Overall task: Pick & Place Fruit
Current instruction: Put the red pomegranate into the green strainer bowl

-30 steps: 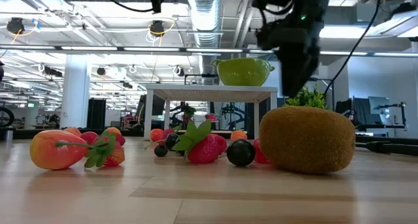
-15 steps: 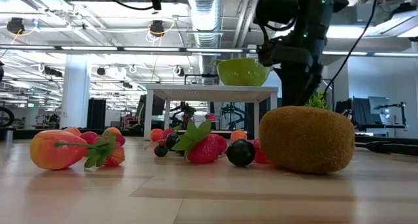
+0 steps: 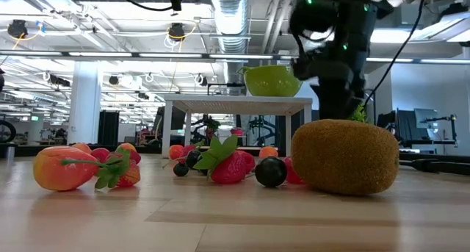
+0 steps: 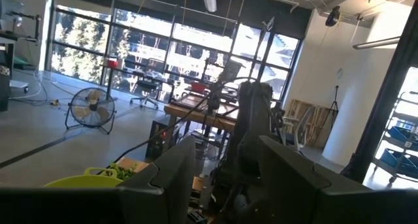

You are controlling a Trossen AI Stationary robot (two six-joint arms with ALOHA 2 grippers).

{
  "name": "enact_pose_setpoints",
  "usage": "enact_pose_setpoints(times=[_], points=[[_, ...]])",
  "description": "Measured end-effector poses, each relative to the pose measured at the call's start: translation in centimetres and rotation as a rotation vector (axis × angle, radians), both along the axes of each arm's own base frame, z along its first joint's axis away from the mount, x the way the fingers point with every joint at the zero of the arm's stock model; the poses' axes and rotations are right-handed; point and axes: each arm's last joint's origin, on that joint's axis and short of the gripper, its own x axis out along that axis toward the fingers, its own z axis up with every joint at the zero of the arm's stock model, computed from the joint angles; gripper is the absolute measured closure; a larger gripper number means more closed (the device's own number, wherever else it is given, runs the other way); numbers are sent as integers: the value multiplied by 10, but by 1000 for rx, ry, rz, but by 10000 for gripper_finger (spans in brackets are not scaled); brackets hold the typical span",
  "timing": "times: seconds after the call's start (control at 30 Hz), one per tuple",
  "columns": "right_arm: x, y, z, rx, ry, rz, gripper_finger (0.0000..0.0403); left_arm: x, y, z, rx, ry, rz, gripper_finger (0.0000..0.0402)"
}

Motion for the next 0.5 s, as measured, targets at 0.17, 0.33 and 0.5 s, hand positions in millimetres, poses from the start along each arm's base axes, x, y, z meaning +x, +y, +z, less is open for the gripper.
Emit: enact_pose_setpoints(times=[0.17,0.33,0.5], points=[[-7,0,-20,31,-22,-22,130,0,0,0,0,0,0,243],[-5,1,-26,36,-95,-15,130,0,0,0,0,0,0,243],[-14,1,-37,56,-49,-10,131,0,0,0,0,0,0,243]])
